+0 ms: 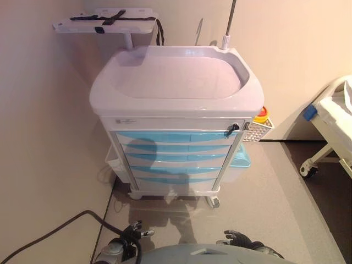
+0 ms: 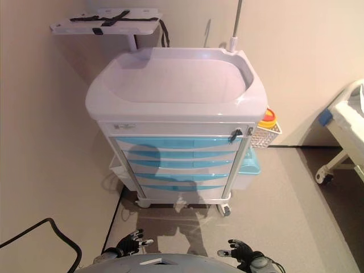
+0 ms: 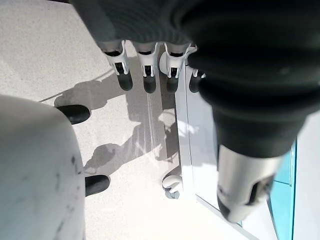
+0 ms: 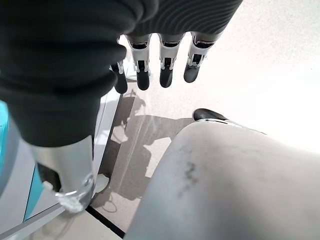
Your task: Open the drawer and pick up the medicine
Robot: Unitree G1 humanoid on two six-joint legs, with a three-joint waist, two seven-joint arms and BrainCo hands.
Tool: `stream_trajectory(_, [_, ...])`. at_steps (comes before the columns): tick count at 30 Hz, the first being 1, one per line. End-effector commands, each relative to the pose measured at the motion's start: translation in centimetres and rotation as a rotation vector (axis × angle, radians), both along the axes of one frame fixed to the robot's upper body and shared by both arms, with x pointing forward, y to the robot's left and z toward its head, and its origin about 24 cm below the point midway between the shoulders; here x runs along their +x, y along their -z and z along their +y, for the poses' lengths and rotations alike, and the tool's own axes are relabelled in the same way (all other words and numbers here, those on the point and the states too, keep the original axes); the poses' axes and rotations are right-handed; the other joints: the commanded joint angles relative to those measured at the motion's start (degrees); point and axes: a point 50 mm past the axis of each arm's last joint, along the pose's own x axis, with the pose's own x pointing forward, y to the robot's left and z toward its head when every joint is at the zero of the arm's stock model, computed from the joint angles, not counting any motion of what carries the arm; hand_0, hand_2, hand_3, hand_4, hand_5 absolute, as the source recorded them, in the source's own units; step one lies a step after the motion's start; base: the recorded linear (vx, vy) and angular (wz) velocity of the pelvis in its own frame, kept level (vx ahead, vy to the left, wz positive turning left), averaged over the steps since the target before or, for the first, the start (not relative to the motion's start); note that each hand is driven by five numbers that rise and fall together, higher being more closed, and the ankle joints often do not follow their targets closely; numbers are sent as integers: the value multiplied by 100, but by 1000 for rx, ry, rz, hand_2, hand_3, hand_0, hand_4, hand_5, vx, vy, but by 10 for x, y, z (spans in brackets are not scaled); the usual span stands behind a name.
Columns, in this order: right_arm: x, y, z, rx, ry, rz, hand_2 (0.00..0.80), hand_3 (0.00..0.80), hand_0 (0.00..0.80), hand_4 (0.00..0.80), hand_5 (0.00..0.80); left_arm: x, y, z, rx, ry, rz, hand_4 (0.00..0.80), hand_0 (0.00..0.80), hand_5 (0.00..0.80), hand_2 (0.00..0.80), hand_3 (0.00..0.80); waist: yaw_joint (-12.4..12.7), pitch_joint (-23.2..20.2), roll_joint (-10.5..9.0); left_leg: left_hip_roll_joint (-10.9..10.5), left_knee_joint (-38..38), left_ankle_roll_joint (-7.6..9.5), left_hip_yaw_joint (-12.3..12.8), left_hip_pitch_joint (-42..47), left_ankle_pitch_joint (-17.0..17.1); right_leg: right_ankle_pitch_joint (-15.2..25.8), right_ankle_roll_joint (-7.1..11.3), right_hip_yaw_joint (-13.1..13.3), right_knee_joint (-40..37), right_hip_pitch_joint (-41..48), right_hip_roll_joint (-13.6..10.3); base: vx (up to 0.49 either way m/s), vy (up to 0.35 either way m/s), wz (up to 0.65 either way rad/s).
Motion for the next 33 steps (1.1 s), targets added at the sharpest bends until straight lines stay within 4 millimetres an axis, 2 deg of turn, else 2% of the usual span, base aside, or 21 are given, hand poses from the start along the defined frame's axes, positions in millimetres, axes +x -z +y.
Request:
stream_trajectory(1, [15, -2, 10, 11, -29, -52, 0, 0, 0, 0, 0, 11, 0, -11, 5, 28, -11, 0, 0, 0, 0, 0, 12, 144, -16, -126, 35, 38, 171, -79, -190, 12, 255, -153, 63, 189, -93, 0, 0, 0])
stream_trajectory(14, [14, -2, 7, -39, -22, -76, 0, 0, 0, 0, 0, 12, 0, -8, 14, -19, -18, 0, 0, 0, 0, 0, -76, 186, -3, -144, 35, 86, 282, -65, -202, -21, 260, -67, 189, 117, -116, 20, 14, -3])
stream_trajectory(19, [19, -4, 6, -44, -25, -97, 0, 0, 0, 0, 0, 16, -2, -6, 16, -39, -40, 0, 0, 0, 0, 0, -81, 319, -22, -194, 136, 149, 325, -118, -241, -55, 247, 19, 333, -10, -140, 28, 36, -7])
stream_trajectory(25, [42, -12, 6, -40, -16, -193, 0, 0, 0, 0, 0, 38, -10, -3, 25, -68, -116, 0, 0, 0, 0, 0, -112, 700, -69, -271, 681, 273, 347, -635, -375, -65, 240, 236, 787, -566, -200, -63, 30, -13])
stream_trajectory(33, [80, -27, 14, -36, -40, -332, 0, 0, 0, 0, 0, 88, -33, -1, 32, -83, -289, 0, 0, 0, 0, 0, -183, 1509, -98, -246, 929, 355, 470, -1451, -239, 188, 328, 609, 997, -1377, -214, -143, 26, -12])
